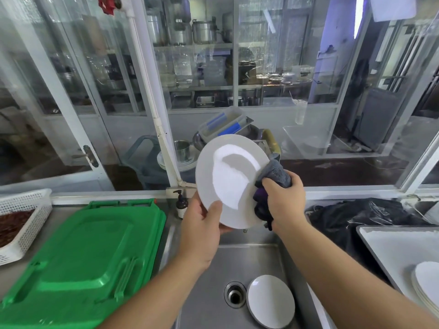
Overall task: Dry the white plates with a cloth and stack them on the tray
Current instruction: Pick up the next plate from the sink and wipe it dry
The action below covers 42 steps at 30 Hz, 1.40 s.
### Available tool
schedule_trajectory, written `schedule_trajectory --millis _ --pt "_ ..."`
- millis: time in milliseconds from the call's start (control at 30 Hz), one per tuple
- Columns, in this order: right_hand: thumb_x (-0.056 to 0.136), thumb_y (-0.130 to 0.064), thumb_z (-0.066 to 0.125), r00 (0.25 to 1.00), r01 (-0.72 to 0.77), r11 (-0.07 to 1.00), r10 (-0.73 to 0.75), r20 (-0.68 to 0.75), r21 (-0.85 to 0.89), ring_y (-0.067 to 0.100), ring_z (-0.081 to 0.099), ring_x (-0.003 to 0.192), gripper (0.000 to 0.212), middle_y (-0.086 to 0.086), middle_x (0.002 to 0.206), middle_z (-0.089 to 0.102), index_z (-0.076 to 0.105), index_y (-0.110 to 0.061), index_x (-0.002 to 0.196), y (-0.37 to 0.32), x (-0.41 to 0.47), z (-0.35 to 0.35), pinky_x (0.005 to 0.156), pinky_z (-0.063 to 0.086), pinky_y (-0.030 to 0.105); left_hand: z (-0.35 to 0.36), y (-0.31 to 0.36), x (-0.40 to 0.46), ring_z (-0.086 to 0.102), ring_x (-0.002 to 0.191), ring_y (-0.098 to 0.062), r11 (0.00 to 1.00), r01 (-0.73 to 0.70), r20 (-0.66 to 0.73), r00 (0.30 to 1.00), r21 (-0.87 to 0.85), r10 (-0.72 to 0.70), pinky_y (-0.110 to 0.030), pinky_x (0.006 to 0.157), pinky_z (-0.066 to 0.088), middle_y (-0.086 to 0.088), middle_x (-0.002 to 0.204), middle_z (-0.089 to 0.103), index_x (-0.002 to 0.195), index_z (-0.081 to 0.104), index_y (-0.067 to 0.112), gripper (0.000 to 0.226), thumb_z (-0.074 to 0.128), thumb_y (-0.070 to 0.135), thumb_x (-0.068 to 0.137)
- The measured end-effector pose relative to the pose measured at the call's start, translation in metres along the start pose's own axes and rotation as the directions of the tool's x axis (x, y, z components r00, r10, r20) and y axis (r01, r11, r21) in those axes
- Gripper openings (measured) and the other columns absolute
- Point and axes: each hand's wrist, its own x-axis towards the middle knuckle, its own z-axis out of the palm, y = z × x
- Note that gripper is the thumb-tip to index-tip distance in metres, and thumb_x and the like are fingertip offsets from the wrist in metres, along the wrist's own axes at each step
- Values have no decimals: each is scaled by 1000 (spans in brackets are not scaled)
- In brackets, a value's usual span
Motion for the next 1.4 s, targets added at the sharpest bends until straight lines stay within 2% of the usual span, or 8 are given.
schedule_trajectory --millis 133,333,600,800,1000,1133,1300,1400 --pt "78 -23 76 998 57 997 -55 39 -52 15 72 83 37 -19 83 72 66 -45 105 -10 6 -4 58 59 29 -4 6 2 72 103 -12 999 49 59 997 -17 -48 -39 70 64 13 114 74 110 70 47 39 71 23 79" --pt "81 -23 78 935 325 918 -275 223 -227 -10 64 86 43 -28 93 68 60 -56 102 -35 14 -10 71 57 22 -30 50 34 73 97 -22 984 140 168 973 112 -157 -35 66 62 9 105 78 103 73 55 38 64 18 100" --pt "88 -34 76 850 501 788 -370 375 -357 0 67 84 47 -25 101 65 47 -68 101 -49 19 -12 68 60 26 -34 54 34 76 94 -16 980 128 247 955 153 -163 -45 78 64 2 110 78 115 71 45 52 54 -2 101" --pt "93 -39 70 826 564 634 -439 354 -529 17 53 104 43 -7 116 53 57 -35 134 -22 14 -11 88 45 32 -19 42 24 75 83 -7 996 69 104 992 54 -74 -32 61 61 11 99 78 108 73 41 49 53 -4 100" --pt "94 -39 69 789 607 425 -424 445 -672 33 57 104 36 7 122 54 67 -21 126 0 -18 -14 85 50 37 -15 36 30 65 112 -22 999 11 -28 1000 38 -10 -35 63 62 13 114 74 129 65 37 48 54 0 99" --pt "90 -30 72 667 744 373 -459 587 -554 31 62 89 28 6 109 60 70 -16 115 7 -46 -13 69 51 35 -10 27 27 70 108 -24 997 17 -29 999 73 -15 -44 70 65 9 115 75 131 65 37 51 54 -1 98" --pt "91 -20 73 553 833 361 -497 669 -420 30 63 99 32 6 115 64 71 -15 122 -16 -41 6 76 52 35 -2 12 8 76 97 -26 995 19 35 999 102 -23 -41 68 64 0 106 79 113 75 40 45 58 9 86" --pt "93 -18 72 518 855 320 -552 653 -408 32 65 96 34 8 119 65 71 -15 127 -38 -22 16 74 49 33 2 6 -1 73 106 -32 990 -16 59 998 142 8 -58 88 61 -1 107 79 113 73 38 41 59 17 81"
